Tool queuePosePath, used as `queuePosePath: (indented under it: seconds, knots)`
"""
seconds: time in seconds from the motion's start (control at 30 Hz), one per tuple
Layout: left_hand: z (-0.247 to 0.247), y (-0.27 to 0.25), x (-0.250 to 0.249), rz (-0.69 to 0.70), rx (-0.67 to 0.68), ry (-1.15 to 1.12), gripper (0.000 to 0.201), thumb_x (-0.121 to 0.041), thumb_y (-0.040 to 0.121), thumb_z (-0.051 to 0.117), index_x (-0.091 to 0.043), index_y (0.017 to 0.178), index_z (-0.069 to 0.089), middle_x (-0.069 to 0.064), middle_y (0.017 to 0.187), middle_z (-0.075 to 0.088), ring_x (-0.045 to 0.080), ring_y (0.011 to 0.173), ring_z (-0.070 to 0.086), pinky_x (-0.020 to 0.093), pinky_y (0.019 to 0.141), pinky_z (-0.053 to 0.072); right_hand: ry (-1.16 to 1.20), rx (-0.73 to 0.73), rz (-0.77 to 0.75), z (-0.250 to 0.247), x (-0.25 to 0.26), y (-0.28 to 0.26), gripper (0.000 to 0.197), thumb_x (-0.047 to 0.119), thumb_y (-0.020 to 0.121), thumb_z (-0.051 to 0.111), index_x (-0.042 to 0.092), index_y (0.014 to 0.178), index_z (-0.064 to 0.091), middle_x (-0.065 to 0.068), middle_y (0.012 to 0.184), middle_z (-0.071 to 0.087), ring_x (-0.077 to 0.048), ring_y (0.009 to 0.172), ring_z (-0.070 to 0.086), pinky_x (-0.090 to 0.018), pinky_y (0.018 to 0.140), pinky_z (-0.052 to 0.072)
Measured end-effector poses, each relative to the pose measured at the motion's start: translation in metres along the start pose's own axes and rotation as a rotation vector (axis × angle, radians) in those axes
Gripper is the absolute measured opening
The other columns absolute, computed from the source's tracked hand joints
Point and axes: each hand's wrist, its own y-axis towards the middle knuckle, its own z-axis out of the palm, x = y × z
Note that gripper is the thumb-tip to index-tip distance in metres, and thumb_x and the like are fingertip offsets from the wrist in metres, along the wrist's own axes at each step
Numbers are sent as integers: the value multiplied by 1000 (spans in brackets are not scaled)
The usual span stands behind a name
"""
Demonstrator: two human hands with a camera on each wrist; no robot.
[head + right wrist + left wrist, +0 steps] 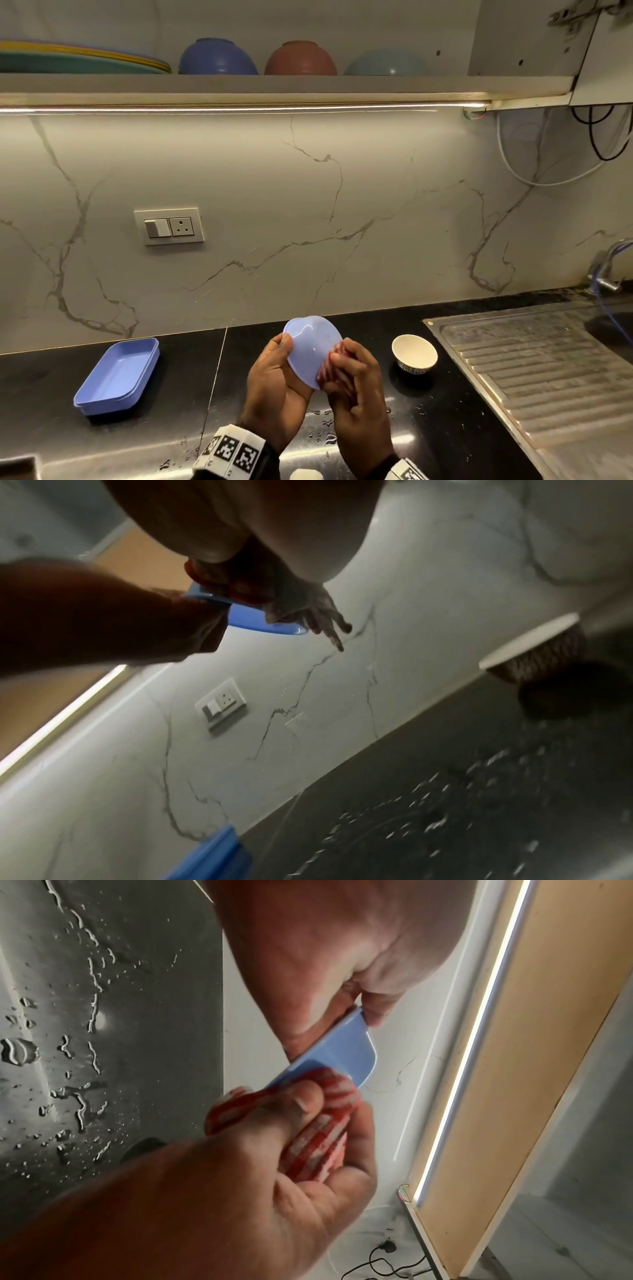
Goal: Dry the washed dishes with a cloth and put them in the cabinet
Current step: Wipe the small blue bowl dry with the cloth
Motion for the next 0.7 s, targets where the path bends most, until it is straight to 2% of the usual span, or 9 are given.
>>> queuePosePath:
  seconds: [0.07,0.13,0.2,0.23,0.33,0.47,0.57,0.63,0.7]
  knots:
    - [2,-4,1,5,9,17,38,-28,101,45,-7,131,56,26,124,65,43,111,63,50,80,60,236,-93,317,5,12,6,34,26,92,64,48,117,57,-1,133,55,-19,115,62,-38,89,54]
    - [3,-12,2,6,30,85,39,-30,94,52,-8,125,60,25,121,66,41,102,65,50,73,61,502,-147,696,1,21,22,13,41,99,55,42,110,61,-8,111,66,-23,84,65,-38,64,53]
    - [-1,-21,5,-24,98,181,42,-31,87,62,-7,122,61,25,119,66,43,99,65,55,73,58,648,-93,935,-11,19,38,21,38,102,49,26,109,65,-11,103,69,-27,84,65,-37,60,52]
    - [-4,-24,6,-39,141,224,43,-28,85,69,-7,121,61,26,118,66,44,98,65,55,72,57,628,-37,958,-18,17,45,24,37,101,49,20,107,66,-13,103,70,-28,87,66,-38,61,54]
    - [-11,-24,4,-49,207,312,47,-32,80,66,-7,120,61,22,114,69,41,97,68,50,70,61,442,93,825,-29,12,61,26,31,101,49,16,100,69,-12,101,70,-27,88,66,-37,69,55]
    - [-15,-19,1,-46,243,388,49,-32,79,64,-6,120,61,20,112,69,39,95,69,46,68,62,259,273,608,-33,13,76,18,18,102,50,15,102,68,-4,97,70,-17,89,66,-23,73,55]
    - [-16,-16,2,-33,248,409,47,-30,82,64,-3,120,61,24,113,68,38,95,69,43,71,61,65,427,412,-33,17,77,16,32,95,56,26,103,69,7,100,68,-8,94,64,-23,82,54]
    - [-15,-14,6,-34,270,377,38,-25,91,66,-1,120,61,26,113,69,37,98,70,41,74,61,-168,487,193,-31,23,76,21,37,91,55,30,104,69,12,104,64,-3,99,59,-22,88,50]
    - [-13,-13,9,-16,272,315,38,-24,87,67,-1,117,62,26,113,70,36,99,72,38,76,62,-287,493,-7,-28,26,75,25,42,91,53,34,107,70,15,108,61,-2,105,54,-21,92,46]
